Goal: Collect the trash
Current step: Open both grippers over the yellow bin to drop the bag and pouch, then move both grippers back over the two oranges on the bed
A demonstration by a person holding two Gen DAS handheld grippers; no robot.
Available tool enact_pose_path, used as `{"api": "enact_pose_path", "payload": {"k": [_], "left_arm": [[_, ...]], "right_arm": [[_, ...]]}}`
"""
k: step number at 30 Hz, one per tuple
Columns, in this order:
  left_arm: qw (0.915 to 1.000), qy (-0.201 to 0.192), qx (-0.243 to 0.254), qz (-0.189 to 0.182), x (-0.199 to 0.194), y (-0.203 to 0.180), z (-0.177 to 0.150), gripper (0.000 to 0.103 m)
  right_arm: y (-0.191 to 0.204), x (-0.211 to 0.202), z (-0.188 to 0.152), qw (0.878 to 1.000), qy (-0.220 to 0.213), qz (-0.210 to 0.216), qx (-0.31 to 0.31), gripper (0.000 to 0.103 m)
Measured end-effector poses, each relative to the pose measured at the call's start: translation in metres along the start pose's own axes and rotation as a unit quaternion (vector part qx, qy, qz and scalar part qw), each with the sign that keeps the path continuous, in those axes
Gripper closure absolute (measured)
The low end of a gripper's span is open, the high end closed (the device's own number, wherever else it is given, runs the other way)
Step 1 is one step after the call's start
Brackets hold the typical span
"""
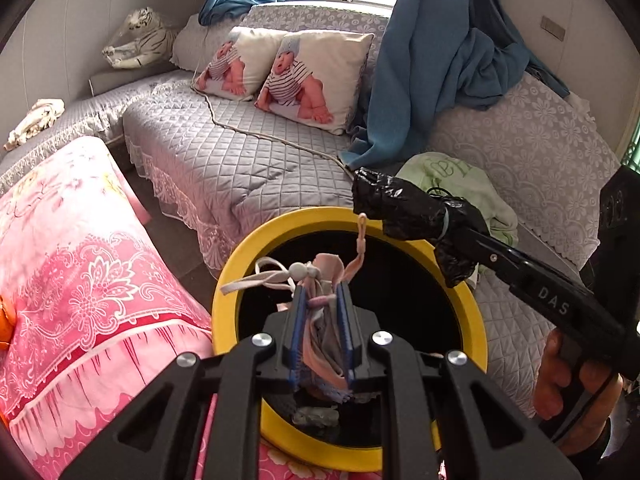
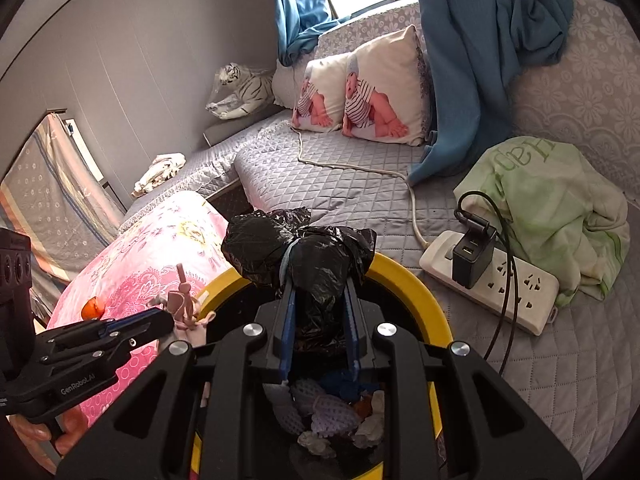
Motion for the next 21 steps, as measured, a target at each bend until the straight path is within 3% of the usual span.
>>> {"api": "enact_pose_path", "payload": {"k": [3,6,7,14,21], "left_arm": [[0.9999,-0.002,-0.004,-0.009,-0.001,0.001,-0.001,0.088],[0.9999,-0.009,-0.012,-0.003,-0.005,0.005,0.0,0.059],[0.9998,-0.012,-0.014,0.0,-0.007,0.007,0.0,0.057],[0.9989,-0.029,-0.036,0.01,-0.026,0.028,0.004,0.056],[0.9959,-0.061,-0.053,0.04,-0.066,0.062,0.011,0.049]], "right_arm": [[-0.001,-0.001,0.001,1.0,0.001,-0.003,0.001,0.08],[-0.006,-0.001,0.002,1.0,0.002,-0.014,0.015,0.075],[-0.009,-0.001,0.002,1.0,0.003,-0.017,0.019,0.074],[-0.019,-0.005,0.006,0.999,-0.003,-0.022,0.033,0.066],[-0.001,-0.01,0.015,1.0,-0.01,-0.004,0.021,0.058]]}}
Point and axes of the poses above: each gripper's, at about its wrist camera, not at the fingertips, and x roughly the way its jaws point, y to its left, z to its top, the point moved 8 cm from there along x, roughly the way its jaws point, and after that the axes turned 9 degrees about -z, right-handed, at the moved point
